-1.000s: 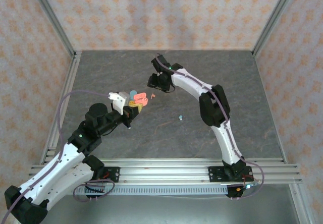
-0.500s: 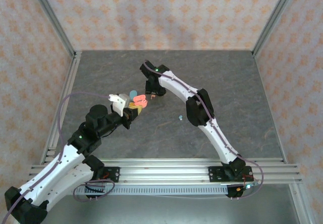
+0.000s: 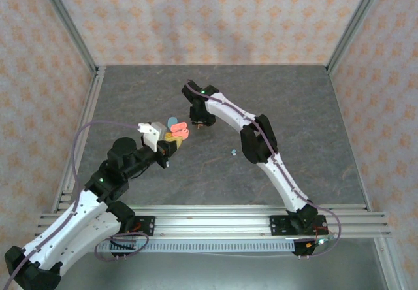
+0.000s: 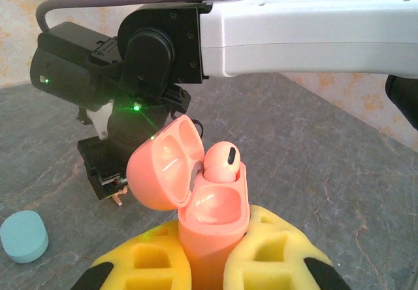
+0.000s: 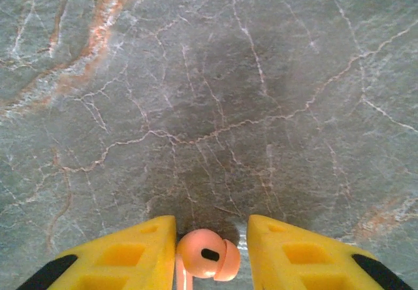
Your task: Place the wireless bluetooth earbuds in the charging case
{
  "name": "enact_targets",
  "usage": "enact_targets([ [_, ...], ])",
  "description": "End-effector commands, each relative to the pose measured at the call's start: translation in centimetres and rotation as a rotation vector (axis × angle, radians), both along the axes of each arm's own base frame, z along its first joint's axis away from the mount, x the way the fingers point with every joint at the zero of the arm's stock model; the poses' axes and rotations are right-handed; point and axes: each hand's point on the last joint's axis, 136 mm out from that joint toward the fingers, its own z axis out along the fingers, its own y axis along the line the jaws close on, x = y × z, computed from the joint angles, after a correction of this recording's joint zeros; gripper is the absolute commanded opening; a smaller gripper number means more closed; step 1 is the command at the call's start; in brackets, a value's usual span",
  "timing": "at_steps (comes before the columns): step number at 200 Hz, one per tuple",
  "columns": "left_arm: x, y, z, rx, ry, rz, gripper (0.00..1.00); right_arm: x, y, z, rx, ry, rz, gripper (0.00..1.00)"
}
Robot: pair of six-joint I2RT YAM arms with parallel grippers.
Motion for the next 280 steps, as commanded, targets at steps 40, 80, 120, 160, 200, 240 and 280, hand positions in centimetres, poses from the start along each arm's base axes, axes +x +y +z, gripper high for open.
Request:
enact_targets([
  [40,-0.7,0.6,0.3,0.019,-0.011,0.009,0.00,-3.1,-2.2,1.2,-0.033,0.038,0.051,0.33],
  [80,-0.9,0.6,0.6,0.007,-0.006,0.007,0.00,-5.7,-4.6,2.6,-0.038,0.046,0.073,0.32],
  [120,-0.7,0.4,0.4,-0.011,0.006,0.008,0.00,-9.9,-7.2,2.2,-0.023,0.086,0.056,0.32],
  [160,-0.3,-0.1,0.2,-0.025,0.016,0.001,0.00,-11.6,-7.8,2.7,0.022,0.076,0.061,0.33],
  [200,0.1,-0.4,-0.1,-0.022,0.033,-0.002,0.00,-8.8,-6.4,4.6,0.047,0.013,0.097,0.34],
  [240,0.0,-0.2,-0.5,-0.021,0.046,0.005,0.00,-5.4,-3.7,5.0,0.084,0.010,0.206,0.40],
  [280,-0.2,0.0,-0.9,-0.010,0.053,0.008,0.00,-3.1,-2.2,5.1,0.069,0.025,0.356,0.43],
])
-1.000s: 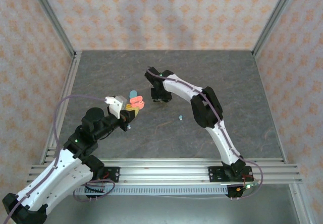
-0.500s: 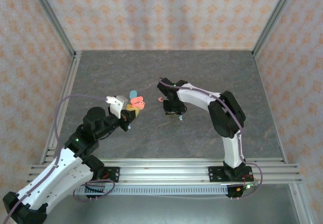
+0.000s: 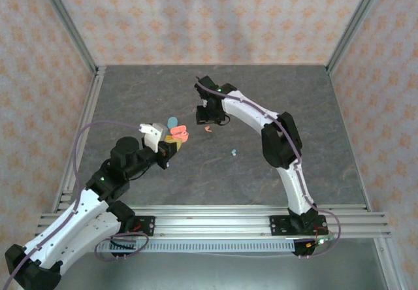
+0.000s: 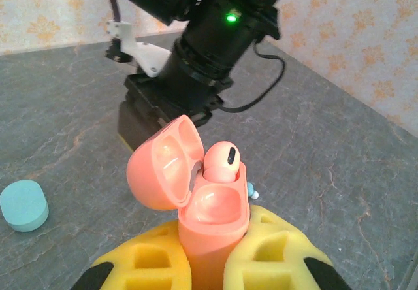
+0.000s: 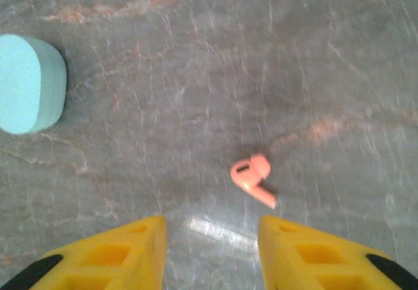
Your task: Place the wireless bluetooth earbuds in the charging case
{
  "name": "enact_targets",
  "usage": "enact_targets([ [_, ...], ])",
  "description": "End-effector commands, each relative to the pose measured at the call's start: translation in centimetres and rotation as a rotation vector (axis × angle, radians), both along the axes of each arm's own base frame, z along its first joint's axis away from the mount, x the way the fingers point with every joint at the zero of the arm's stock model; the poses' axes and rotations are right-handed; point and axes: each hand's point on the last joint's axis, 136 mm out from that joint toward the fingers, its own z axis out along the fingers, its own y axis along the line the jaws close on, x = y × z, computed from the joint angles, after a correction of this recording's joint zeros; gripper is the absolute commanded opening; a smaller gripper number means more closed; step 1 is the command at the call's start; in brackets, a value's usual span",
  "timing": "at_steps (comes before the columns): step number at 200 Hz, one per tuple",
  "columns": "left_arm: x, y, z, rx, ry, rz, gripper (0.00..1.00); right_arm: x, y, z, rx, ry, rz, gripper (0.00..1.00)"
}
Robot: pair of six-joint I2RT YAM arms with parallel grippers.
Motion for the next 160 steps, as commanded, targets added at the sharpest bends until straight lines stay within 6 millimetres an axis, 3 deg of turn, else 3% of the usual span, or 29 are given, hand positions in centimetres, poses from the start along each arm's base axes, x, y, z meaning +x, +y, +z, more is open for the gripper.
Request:
enact_targets([
  [1,-0.3,-0.2,0.7,-0.023,-0.021,-0.010,0.00,-0.3,-0.4,-0.9,-0.071,0.045,0.131,0.43],
  [38,-0.2,-0.2,0.6,-0.019,-0.023,-0.008,0.00,0.7,-0.7,-2.1,-0.153,0.058,0.199,0.43],
  [160,-0.2,-0.2,0.1,0.005,-0.022,-0.012,0.00,0.3,-0.5,-5.4,-0.181,0.110,0.272,0.46],
])
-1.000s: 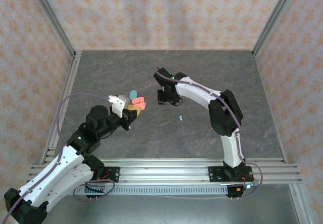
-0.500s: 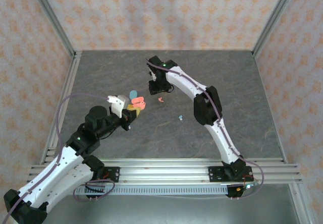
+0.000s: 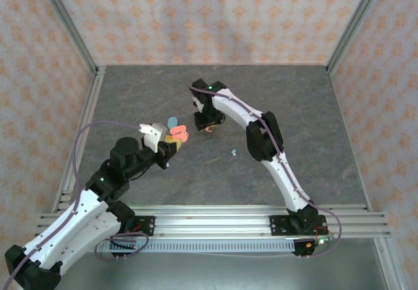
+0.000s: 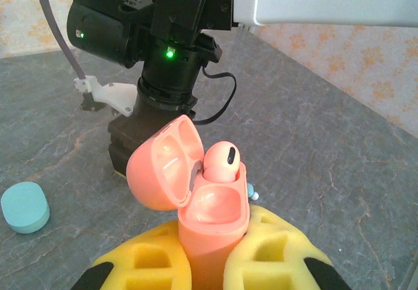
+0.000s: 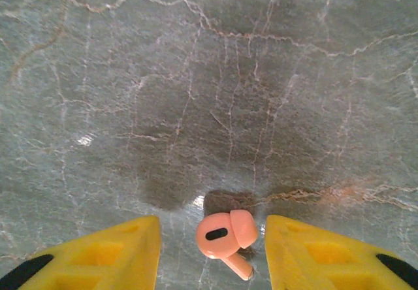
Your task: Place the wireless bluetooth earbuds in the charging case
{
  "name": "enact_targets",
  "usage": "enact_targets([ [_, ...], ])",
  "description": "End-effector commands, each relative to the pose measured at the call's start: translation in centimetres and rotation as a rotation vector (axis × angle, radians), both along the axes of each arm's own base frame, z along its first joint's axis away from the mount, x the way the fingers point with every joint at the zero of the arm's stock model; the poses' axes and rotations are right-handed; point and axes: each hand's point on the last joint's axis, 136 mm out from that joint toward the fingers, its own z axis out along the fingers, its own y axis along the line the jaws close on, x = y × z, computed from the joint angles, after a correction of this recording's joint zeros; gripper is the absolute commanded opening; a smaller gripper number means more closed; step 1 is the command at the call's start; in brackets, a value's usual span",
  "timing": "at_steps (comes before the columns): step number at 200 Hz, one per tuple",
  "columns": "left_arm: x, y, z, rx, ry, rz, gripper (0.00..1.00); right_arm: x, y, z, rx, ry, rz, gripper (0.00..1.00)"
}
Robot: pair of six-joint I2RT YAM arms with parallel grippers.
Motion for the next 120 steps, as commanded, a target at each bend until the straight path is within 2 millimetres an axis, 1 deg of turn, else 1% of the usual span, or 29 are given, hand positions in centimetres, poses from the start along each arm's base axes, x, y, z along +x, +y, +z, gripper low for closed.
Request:
enact_targets([
  [1,-0.13,-0.18,0.09,0.004,-0.018,-0.010,0.00,0.03,-0.16,-0.10,-0.018,0.002,0.024,0.46],
  [22,-0.19,-0.14,0.11,0.008,-0.018,-0.011,0.00,0.01,-0.20,-0.36,-0.025,0.005,0.023,0.45],
  [78,-0.24,-0.10,0.15,0.007,-0.018,-0.010,0.00,-0.21,-0.43,-0.51,-0.053,0.004,0.001,0.37],
  [120,-0.25,-0.10,0.17,0.006,-0.018,-0.011,0.00,-0.94,-0.75,-0.94,-0.076,0.028,-0.019,0.36],
])
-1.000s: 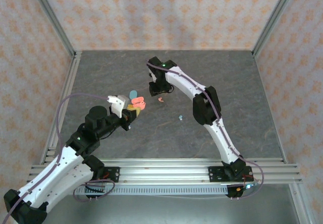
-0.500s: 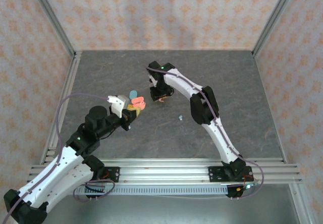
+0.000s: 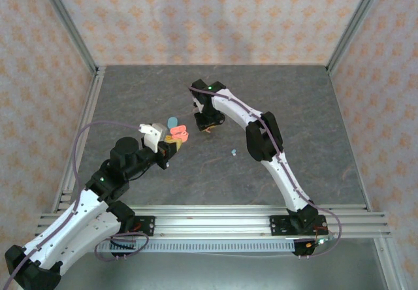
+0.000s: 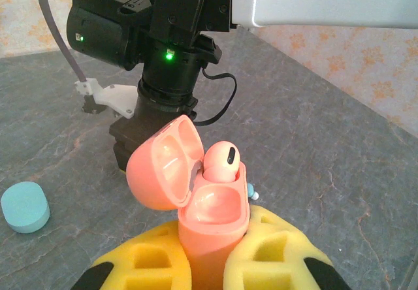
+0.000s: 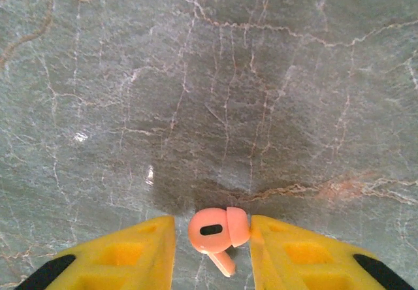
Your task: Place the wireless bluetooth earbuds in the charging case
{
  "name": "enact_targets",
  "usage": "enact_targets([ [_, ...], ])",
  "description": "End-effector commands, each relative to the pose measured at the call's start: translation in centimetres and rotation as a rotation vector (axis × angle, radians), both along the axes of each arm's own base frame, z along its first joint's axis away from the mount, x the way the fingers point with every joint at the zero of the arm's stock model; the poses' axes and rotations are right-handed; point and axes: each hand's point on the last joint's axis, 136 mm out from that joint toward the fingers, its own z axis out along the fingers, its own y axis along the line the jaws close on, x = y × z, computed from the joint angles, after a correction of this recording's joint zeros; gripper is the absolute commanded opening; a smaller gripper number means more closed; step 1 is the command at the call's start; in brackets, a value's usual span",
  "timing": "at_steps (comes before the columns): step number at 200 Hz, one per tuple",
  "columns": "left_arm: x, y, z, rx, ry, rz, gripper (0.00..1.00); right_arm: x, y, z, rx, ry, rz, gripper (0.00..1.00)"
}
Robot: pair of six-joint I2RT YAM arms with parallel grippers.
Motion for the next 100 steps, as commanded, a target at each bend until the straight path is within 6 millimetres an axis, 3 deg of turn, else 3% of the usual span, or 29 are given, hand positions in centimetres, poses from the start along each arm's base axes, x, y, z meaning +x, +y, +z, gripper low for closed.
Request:
enact_targets([
  [1,-0.22,-0.08,0.16,0.006,-0.019,-0.010,0.00,-0.66,-0.56,-0.78,-0.056,0.020,-0.012,0.36],
  [33,-0.28,-0.13,0.36,0.003,-0.021,-0.013,0.00,-0.87,-0.72,-1.09,-0.066,0.027,-0.017,0.28],
  [63,-0.35,-0.13,0.50,0.002,-0.026,-0.015,0.00,-0.70,-0.53,-0.97,-0.056,0.022,-0.038,0.27],
  [100,-0.51,-0.12,0.61,-0.001,-0.025,-0.019,0.00,-0.23,-0.44,-0.70,-0.051,0.009,-0.068,0.38],
])
